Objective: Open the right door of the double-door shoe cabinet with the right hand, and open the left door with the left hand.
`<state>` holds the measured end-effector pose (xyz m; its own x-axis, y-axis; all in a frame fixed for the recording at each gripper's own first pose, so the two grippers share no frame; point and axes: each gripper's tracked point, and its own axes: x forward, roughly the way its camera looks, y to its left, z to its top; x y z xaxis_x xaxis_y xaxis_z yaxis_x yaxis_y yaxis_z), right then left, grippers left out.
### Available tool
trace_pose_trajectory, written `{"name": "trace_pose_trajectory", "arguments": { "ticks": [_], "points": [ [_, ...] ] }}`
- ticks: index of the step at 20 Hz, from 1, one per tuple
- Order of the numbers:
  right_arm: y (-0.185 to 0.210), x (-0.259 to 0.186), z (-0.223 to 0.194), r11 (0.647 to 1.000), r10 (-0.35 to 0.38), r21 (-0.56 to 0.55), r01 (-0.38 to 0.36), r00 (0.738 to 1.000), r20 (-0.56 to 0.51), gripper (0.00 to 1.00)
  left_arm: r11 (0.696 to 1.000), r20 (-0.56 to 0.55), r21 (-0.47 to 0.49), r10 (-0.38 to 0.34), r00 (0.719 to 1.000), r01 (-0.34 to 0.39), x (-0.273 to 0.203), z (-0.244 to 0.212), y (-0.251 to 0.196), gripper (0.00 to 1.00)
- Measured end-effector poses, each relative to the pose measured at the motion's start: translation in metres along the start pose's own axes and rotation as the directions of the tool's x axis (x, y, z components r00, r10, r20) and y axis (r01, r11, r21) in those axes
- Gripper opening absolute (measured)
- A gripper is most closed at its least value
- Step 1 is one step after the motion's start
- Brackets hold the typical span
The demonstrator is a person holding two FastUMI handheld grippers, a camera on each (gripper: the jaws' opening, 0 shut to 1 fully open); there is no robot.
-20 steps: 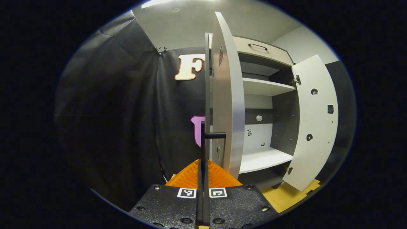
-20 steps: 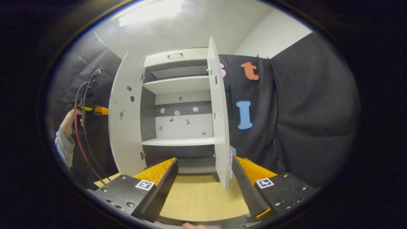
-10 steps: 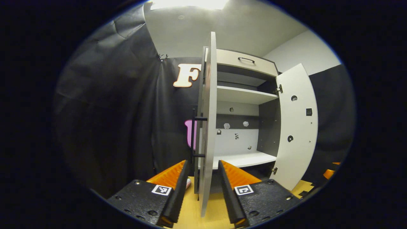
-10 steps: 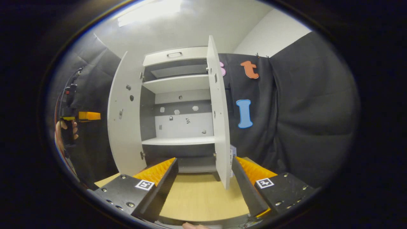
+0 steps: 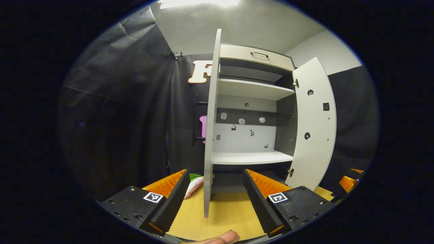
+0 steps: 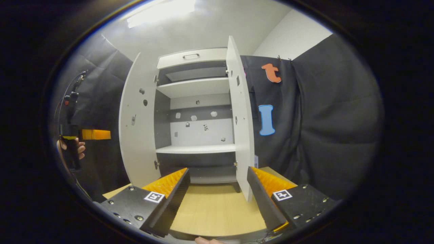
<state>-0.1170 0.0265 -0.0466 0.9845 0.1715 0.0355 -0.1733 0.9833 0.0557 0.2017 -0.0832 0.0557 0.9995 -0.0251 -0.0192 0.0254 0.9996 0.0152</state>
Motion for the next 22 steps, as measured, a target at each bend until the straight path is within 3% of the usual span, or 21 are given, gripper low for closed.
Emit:
{"name": "trace_pose_trajectory", "arguments": {
  "ticks": [3,7,11,18,22],
  "points": [
    [0.008,0.002,0.002,1.000,0.018,0.001,-0.018,1.000,0.005,1.00,1.000,0.037,-0.004,-0.009,0.999,0.009,0.004,0.002,-0.005,0.96],
    [0.015,0.009,0.007,1.000,0.026,0.007,-0.026,1.000,0.007,1.00,1.000,-0.008,0.000,-0.018,1.000,0.018,-0.003,-0.008,-0.013,0.97],
    [0.009,0.018,0.026,0.998,0.012,0.053,-0.016,0.997,0.073,1.00,0.995,0.002,-0.025,-0.096,0.995,0.096,0.000,-0.010,-0.033,0.94],
    [0.006,0.024,0.032,0.994,0.059,0.080,-0.068,0.991,0.116,1.00,0.989,0.029,-0.104,-0.104,0.994,0.107,0.009,-0.010,-0.046,0.96],
    [0.006,0.031,0.026,0.995,0.083,0.044,-0.088,0.989,0.119,1.00,0.988,-0.031,-0.138,-0.069,0.997,0.064,0.004,-0.019,-0.047,0.97]
  ]
}}
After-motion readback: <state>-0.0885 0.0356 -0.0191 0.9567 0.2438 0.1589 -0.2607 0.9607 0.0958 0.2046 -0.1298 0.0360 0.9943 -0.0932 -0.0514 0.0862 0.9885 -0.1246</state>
